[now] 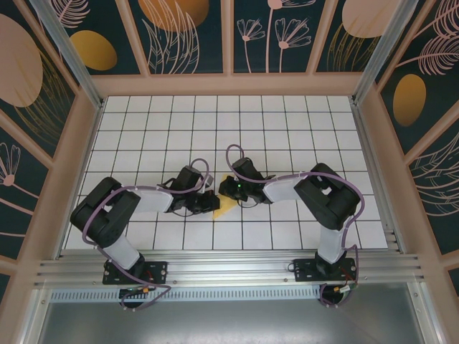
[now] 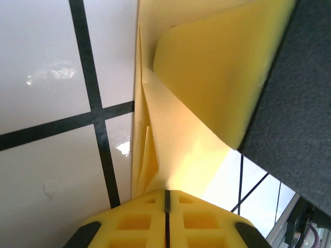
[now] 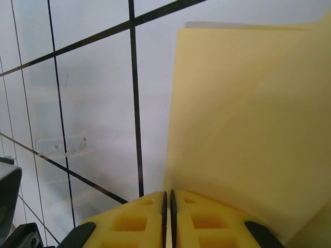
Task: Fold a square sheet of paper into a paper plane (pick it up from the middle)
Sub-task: Fourth fold the wing at the center of the table.
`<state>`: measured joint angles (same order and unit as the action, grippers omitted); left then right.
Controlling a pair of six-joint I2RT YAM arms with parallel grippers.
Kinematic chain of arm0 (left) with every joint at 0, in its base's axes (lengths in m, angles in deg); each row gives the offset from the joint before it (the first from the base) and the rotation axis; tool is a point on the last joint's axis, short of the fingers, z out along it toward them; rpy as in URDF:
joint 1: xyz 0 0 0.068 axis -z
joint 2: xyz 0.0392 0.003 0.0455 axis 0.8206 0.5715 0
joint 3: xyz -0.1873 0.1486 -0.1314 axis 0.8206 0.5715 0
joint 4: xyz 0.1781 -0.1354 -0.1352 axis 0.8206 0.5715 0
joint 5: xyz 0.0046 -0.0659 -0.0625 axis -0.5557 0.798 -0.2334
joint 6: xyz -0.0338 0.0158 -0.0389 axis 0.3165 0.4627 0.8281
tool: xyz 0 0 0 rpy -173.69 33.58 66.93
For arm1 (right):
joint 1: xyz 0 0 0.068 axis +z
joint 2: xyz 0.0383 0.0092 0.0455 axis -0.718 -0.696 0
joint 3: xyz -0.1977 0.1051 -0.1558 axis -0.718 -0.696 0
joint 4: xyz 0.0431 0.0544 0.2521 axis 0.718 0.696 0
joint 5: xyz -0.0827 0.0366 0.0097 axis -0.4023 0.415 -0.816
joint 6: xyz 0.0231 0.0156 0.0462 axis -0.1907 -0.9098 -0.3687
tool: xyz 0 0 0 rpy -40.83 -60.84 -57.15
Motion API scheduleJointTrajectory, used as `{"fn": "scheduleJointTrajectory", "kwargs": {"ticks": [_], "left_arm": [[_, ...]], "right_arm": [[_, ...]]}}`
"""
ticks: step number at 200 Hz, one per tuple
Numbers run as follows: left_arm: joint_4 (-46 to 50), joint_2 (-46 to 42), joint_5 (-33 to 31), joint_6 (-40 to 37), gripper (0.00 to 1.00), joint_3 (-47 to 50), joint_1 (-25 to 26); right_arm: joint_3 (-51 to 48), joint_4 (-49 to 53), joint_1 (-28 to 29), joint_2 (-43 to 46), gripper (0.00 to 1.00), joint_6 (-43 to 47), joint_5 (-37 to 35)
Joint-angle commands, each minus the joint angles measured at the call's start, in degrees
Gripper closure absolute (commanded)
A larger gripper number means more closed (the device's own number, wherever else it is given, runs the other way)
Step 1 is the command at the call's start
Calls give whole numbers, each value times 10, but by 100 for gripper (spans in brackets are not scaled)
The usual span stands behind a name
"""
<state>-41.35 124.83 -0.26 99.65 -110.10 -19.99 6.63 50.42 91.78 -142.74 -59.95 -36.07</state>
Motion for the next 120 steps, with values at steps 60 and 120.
{"fn": "scheduleJointTrajectory", "kwargs": {"ticks": [60,120], "left_arm": [[56,12,-97,-35,96,55,1],[47,13,-92,-34,97,44,1]], "right_arm": [[33,113,-11,36,83,31,-22],[-31,36,-7,85,100,20,39]]}}
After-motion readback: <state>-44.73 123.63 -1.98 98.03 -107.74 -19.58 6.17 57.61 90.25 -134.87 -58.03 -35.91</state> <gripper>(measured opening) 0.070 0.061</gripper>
